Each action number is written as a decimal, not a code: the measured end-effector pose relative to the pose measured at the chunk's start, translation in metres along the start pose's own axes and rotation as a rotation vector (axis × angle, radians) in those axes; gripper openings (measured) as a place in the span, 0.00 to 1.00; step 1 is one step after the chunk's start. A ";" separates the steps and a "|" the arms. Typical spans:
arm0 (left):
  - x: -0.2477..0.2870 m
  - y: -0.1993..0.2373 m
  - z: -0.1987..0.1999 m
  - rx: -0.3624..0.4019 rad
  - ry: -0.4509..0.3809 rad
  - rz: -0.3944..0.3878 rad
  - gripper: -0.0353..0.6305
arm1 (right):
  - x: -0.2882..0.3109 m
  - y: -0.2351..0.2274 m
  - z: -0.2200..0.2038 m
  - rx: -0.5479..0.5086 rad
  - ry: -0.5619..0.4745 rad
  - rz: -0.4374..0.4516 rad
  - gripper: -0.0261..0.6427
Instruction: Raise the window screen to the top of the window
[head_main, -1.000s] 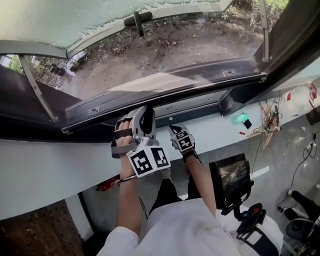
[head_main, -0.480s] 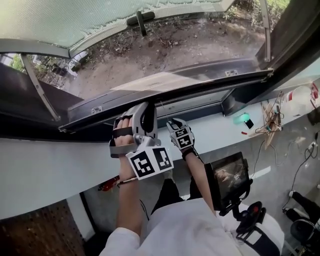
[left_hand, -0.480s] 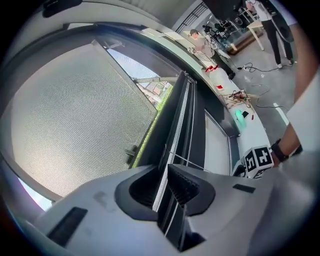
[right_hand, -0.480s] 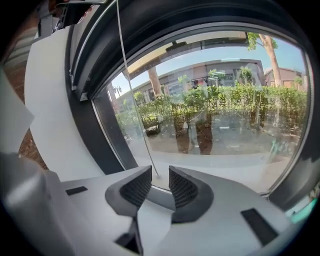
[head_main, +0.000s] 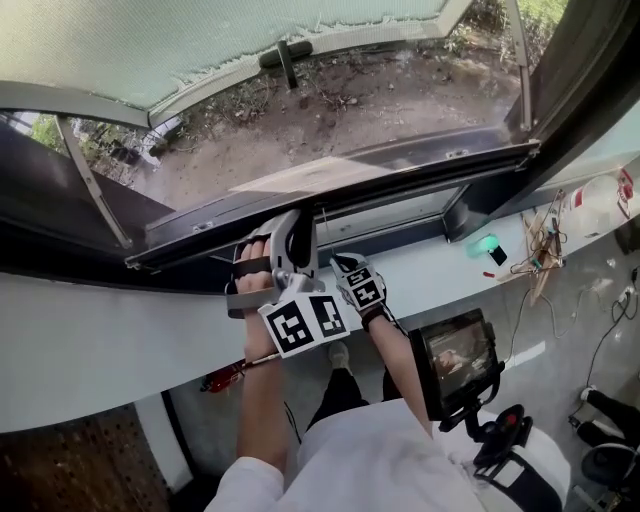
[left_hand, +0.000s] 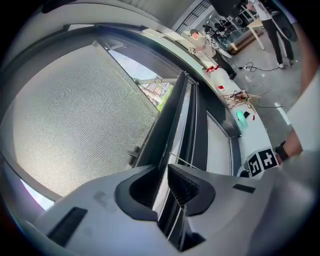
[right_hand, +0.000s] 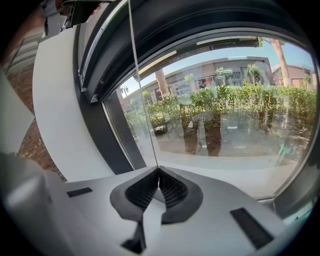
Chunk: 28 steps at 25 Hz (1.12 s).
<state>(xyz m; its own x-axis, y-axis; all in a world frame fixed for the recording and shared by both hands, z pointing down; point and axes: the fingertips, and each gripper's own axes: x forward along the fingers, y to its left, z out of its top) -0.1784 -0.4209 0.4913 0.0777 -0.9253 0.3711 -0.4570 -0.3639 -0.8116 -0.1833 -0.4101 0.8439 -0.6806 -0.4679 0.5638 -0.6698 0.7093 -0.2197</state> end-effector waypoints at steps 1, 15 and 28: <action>-0.001 0.001 0.000 -0.003 -0.002 0.001 0.14 | -0.003 0.001 -0.001 0.001 0.001 0.001 0.05; -0.008 0.009 0.003 -0.179 -0.064 -0.020 0.14 | -0.078 0.065 -0.042 0.070 -0.046 0.135 0.05; -0.011 0.022 0.013 -0.208 -0.082 0.021 0.14 | -0.103 0.032 -0.035 0.025 -0.045 0.084 0.05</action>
<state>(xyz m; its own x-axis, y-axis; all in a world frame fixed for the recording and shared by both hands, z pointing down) -0.1783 -0.4204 0.4634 0.1346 -0.9410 0.3104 -0.6319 -0.3228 -0.7047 -0.1242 -0.3207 0.8061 -0.7471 -0.4311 0.5059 -0.6165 0.7338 -0.2852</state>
